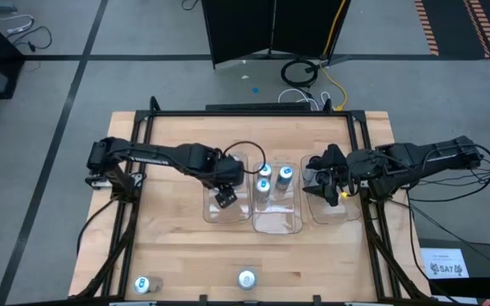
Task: Sort soda cans
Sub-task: Put the left blue-white soda can into the left transparent bin
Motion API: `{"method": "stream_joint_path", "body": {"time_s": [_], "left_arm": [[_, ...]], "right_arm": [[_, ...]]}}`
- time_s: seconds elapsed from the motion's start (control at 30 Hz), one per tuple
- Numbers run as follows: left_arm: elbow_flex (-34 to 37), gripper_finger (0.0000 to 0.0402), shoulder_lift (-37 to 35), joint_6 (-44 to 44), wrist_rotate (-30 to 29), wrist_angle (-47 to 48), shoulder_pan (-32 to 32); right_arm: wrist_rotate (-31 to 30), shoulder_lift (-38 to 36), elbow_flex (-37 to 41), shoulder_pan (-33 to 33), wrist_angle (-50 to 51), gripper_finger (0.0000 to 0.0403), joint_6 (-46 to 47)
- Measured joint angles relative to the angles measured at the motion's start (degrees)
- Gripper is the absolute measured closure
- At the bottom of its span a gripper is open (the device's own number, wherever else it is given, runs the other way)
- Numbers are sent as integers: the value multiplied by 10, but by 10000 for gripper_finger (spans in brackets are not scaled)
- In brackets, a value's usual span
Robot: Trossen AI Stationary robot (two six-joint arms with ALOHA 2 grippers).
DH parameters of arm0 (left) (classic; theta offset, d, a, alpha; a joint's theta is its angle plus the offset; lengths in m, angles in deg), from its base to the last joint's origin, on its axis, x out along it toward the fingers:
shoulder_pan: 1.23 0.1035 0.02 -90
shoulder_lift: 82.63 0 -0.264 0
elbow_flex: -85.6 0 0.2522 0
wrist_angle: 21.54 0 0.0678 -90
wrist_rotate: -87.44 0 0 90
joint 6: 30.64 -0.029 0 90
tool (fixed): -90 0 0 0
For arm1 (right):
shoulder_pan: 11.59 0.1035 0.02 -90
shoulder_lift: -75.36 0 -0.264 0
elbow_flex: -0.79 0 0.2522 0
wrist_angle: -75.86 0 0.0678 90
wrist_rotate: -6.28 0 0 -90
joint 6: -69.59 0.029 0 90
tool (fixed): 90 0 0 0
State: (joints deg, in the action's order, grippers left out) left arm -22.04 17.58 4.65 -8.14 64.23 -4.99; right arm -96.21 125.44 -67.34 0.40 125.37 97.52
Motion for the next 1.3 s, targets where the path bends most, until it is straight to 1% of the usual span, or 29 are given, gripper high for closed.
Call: {"method": "stream_joint_path", "body": {"time_s": [0.2,0.27,0.37,0.53,0.67,0.8,0.93,1.0,1.3], "left_arm": [[65,82,-1,3,0,-11,2],[84,82,-1,3,10,-15,6],[114,82,-1,3,17,-48,14],[144,82,-1,3,24,-107,30],[164,76,-1,2,27,-107,43],[189,61,-4,30,32,-112,56],[197,51,-1,34,19,-111,62],[197,49,-1,33,13,-127,61],[196,46,-1,33,21,-157,60]], "right_arm": [[0,0,0,0,0,11,0],[0,0,0,0,0,11,-1],[0,0,0,0,0,11,-1],[0,0,0,0,0,11,-1],[1,0,0,0,1,11,4],[4,0,0,0,1,11,14],[4,0,0,0,1,11,14],[4,0,0,0,1,11,14],[4,0,0,0,1,11,14]]}}
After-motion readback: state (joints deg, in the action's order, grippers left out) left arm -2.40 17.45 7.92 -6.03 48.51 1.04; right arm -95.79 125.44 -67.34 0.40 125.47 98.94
